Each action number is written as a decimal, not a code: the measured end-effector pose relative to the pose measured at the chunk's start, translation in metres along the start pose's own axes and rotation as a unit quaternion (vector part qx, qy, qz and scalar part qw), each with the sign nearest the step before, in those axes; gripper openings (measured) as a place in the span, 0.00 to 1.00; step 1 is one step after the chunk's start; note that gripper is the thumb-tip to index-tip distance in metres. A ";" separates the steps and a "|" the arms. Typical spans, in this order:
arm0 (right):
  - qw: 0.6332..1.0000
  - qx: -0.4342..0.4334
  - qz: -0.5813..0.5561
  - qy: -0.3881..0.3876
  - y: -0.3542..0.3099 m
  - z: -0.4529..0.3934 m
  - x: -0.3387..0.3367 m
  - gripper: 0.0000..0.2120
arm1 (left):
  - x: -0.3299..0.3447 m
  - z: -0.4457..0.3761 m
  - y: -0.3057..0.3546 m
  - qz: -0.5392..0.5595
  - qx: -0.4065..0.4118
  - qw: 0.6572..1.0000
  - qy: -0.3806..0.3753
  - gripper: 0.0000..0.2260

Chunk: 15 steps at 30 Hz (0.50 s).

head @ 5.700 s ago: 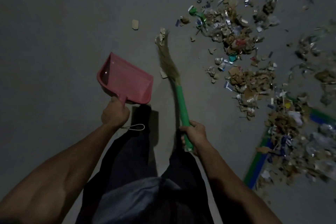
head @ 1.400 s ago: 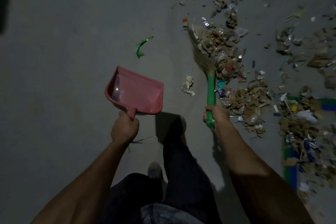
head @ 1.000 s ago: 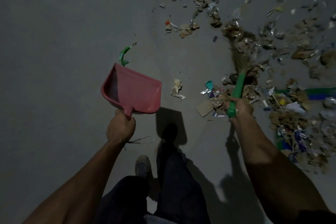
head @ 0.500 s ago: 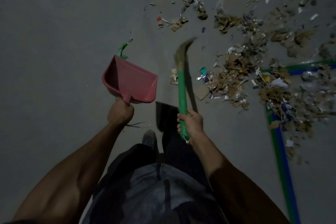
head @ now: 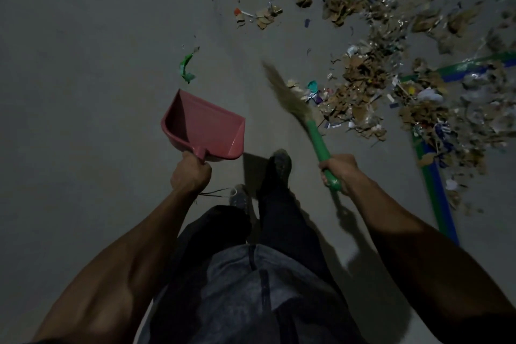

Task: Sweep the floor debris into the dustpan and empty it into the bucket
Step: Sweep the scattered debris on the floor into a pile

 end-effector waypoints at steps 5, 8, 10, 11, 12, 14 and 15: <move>0.998 -0.041 0.011 0.056 -0.001 -0.014 -0.024 0.15 | 0.016 0.007 0.015 -0.005 0.019 1.000 -0.012 0.18; 0.996 -0.074 0.043 0.035 0.016 0.004 -0.030 0.26 | 0.026 0.017 0.034 -0.007 0.034 0.999 -0.030 0.19; 0.995 -0.083 0.063 0.005 0.030 0.011 -0.038 0.28 | 0.033 0.024 0.050 -0.015 0.047 0.998 -0.039 0.18; 0.994 -0.080 0.072 -0.011 0.037 0.010 -0.044 0.28 | 0.038 0.027 0.059 -0.020 0.054 0.997 -0.043 0.18; 0.993 -0.074 0.084 -0.028 0.044 0.008 -0.053 0.27 | 0.043 0.030 0.068 -0.026 0.059 0.997 -0.046 0.18; 0.990 -0.056 0.114 -0.067 0.061 -0.004 -0.073 0.29 | 0.056 0.035 0.087 -0.040 0.065 0.996 -0.047 0.18; 0.988 -0.042 0.123 -0.085 0.071 -0.013 -0.084 0.30 | 0.065 0.038 0.097 -0.047 0.066 0.996 -0.048 0.17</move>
Point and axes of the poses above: each hand's wrist, its own z-axis away from the middle knuckle, its own x-axis out of the palm, y = z × x, the point moved 3 cm from there along -z, towards the middle knuckle, and after that the axes turned 8 degrees about z, right-handed, at the moved point
